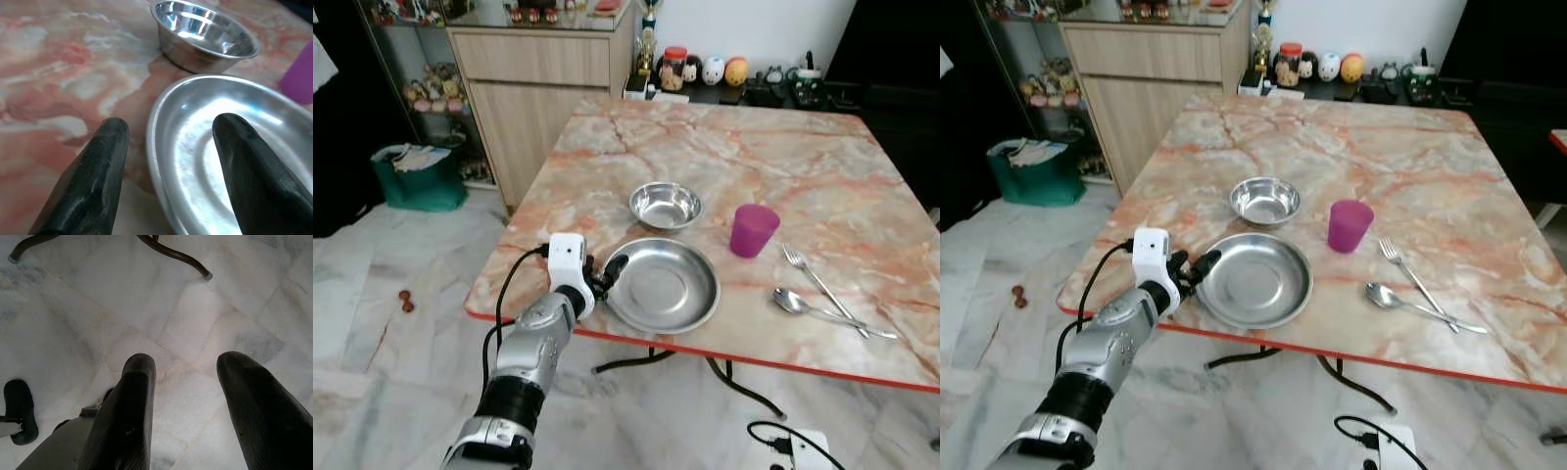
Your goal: Setting the table
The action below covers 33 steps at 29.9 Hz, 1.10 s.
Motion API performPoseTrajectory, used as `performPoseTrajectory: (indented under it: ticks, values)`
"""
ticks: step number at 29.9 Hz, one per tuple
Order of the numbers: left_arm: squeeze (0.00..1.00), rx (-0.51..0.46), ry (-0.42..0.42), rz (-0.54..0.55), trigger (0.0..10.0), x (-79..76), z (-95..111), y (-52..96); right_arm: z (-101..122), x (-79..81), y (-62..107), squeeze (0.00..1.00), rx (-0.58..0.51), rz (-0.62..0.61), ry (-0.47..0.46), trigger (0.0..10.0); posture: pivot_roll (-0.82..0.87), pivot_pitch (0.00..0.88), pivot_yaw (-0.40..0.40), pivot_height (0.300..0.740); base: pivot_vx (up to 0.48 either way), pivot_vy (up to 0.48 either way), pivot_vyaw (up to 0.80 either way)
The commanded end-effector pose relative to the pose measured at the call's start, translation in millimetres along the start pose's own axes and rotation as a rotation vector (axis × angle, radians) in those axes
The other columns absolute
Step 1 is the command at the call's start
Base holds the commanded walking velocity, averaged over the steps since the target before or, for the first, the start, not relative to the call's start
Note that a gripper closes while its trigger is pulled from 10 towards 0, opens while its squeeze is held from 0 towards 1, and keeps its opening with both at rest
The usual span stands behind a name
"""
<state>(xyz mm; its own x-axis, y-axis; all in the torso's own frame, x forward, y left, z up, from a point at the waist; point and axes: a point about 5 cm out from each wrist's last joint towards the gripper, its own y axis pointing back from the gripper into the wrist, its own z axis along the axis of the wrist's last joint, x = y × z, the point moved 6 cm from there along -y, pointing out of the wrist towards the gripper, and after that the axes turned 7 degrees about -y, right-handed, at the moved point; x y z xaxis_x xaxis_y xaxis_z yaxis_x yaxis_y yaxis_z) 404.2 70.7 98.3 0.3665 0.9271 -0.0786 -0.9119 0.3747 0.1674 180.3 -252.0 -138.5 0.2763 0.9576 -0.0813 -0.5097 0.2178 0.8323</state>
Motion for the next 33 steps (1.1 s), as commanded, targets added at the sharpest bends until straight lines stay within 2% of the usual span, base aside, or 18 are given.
performPoseTrajectory:
  ticks: [1,8,12,13,14,19,20,23,25,32,33]
  values:
    - [0.00,-0.008,-0.058,0.005,10.0,-0.9,4.5,-3.9,0.5,-0.2,-0.1,0.00,0.000,-0.005,-0.013,10.0,0.06,0.000,-0.004,0.740,0.000,0.000,0.00]
    - [0.00,-0.037,-0.071,0.079,10.0,9.3,11.5,-9.5,0.6,0.2,-0.2,0.00,0.001,-0.004,-0.014,10.0,0.06,0.000,-0.005,0.740,0.000,0.000,0.00]
    - [0.00,-0.021,-0.072,0.078,10.0,10.7,6.9,-10.0,0.6,0.2,-0.2,0.00,0.000,-0.004,-0.017,10.0,0.06,0.000,-0.005,0.740,0.000,0.000,0.00]
    - [0.31,-0.012,-0.075,0.089,10.0,13.8,4.5,-10.1,0.3,0.2,-0.1,0.00,0.000,-0.004,-0.018,10.0,0.06,0.000,-0.005,0.740,0.000,0.000,0.00]
    - [1.00,-0.007,-0.073,0.099,10.0,16.1,3.1,-10.1,0.2,0.2,-0.1,0.00,0.000,-0.004,-0.018,10.0,0.06,0.000,-0.005,0.740,0.000,0.000,0.00]
    - [1.00,0.007,-0.060,0.098,10.0,17.3,-0.7,-10.9,-0.1,0.2,0.0,0.00,0.001,-0.002,-0.017,10.0,0.07,0.000,-0.005,0.740,0.000,0.000,0.00]
    - [0.00,0.011,-0.063,0.100,10.0,17.5,-1.6,-10.9,-0.1,0.1,0.0,0.00,0.001,-0.001,-0.015,10.0,0.06,0.000,-0.006,0.740,0.000,0.000,0.00]
    - [0.00,0.019,-0.057,0.120,10.0,20.1,-4.0,-11.3,0.0,-0.2,0.0,0.00,0.001,-0.001,-0.014,10.0,0.07,0.000,-0.007,0.740,0.000,0.000,0.00]
    - [0.00,0.021,-0.018,0.119,10.0,20.2,-5.2,-12.1,0.1,-0.5,0.0,0.00,0.001,-0.001,-0.013,10.0,0.06,0.000,-0.009,0.740,0.000,0.000,0.00]
    - [0.00,0.047,-0.066,0.058,10.0,12.5,-10.9,-13.9,0.0,-0.6,0.0,0.00,0.002,0.001,-0.011,10.0,0.06,0.000,-0.009,0.740,0.000,0.000,0.00]
    - [0.00,0.049,-0.093,0.041,10.0,10.2,-12.2,-13.7,-0.2,-0.5,0.1,0.00,0.001,0.003,-0.010,10.0,0.06,0.000,-0.008,0.740,0.000,0.000,0.00]
